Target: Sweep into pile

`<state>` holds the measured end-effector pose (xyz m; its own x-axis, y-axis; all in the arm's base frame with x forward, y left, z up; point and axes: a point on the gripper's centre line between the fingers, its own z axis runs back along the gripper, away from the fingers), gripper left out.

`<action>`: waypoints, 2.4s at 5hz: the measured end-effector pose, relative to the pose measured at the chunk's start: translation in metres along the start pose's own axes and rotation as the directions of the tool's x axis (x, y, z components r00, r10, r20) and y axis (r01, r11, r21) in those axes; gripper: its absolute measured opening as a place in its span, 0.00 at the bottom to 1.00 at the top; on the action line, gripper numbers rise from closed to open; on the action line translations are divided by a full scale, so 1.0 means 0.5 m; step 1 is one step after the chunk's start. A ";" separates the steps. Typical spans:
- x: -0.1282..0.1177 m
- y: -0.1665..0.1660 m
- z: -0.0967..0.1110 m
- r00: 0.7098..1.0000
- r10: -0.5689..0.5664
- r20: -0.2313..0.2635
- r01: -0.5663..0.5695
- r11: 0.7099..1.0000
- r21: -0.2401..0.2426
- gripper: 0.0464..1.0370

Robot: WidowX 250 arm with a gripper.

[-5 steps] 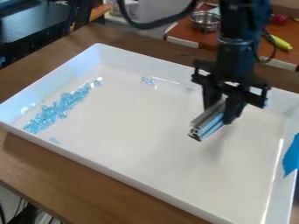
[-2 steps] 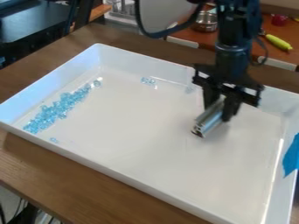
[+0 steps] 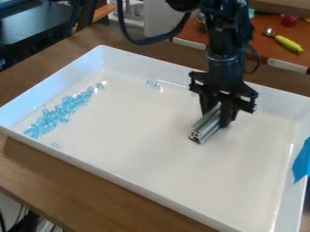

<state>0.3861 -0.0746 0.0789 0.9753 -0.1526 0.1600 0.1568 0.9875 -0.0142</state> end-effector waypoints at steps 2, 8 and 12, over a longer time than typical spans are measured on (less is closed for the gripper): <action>-0.033 0.104 0.006 0.999 0.021 -0.031 -0.022 1.000 -0.012 0.33; -0.079 0.282 0.017 0.845 0.535 -0.003 -0.535 0.845 -0.027 0.33; -0.086 0.286 0.024 0.695 0.718 -0.035 -0.715 0.686 -0.132 0.33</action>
<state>0.3649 0.0736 0.0821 0.7962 0.6013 0.0665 -0.5692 0.7819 -0.2543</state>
